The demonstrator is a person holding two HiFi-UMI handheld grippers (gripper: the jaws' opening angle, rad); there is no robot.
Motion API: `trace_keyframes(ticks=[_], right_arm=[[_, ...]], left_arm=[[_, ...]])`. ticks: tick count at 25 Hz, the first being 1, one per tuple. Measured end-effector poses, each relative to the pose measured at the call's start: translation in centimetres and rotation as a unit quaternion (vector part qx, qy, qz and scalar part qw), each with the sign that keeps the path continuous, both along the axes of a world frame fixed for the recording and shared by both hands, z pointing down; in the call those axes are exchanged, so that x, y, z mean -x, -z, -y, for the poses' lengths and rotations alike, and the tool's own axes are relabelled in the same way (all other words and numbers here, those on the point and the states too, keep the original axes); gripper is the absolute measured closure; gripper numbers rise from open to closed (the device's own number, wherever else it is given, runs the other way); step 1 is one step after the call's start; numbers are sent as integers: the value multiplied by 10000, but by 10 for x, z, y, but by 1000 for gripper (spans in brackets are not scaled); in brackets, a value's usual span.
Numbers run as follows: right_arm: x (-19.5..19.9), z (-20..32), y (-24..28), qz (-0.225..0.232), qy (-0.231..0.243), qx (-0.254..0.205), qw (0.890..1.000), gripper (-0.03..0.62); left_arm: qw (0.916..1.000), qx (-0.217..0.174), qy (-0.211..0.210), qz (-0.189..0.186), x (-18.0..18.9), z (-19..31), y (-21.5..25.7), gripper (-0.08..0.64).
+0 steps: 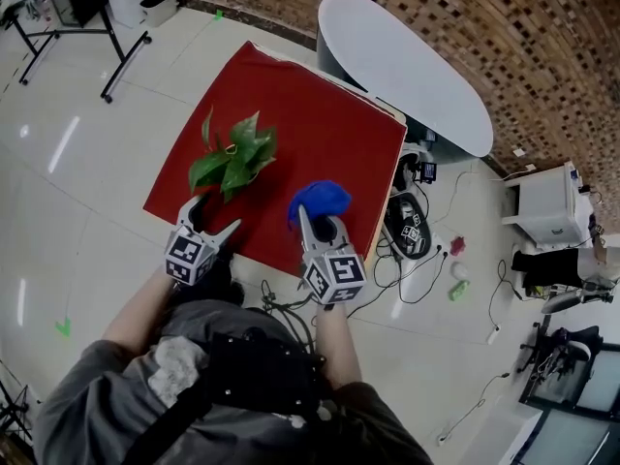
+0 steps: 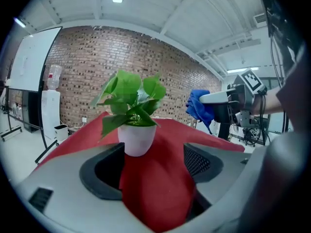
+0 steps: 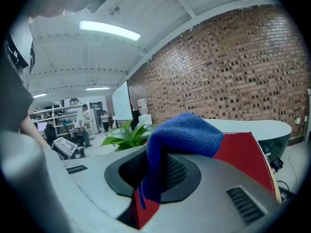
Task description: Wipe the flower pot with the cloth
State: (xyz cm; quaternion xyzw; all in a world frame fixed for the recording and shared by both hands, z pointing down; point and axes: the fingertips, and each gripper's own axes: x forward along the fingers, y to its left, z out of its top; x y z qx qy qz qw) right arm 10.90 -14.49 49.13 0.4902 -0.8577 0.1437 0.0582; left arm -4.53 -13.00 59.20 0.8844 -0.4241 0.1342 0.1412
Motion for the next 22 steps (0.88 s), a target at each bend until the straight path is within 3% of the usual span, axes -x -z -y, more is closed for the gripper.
trace_keyframes(ticks=[7, 10, 16, 22], right_arm=[[26, 45, -29, -153, 191, 255, 9994, 517], [33, 65, -47, -296, 319, 413, 9982, 517], [46, 108, -83, -557, 953, 941, 9894, 517], [79, 138, -100, -468, 1812, 1033, 9769, 517]], left_arm=[[9997, -109, 38, 209, 13, 50, -13, 130], [9996, -143, -131, 206, 12, 69, -17, 130], [9978, -133, -618, 182, 2, 98, -20, 130], [9953, -170, -879, 357, 4, 118, -28, 149]])
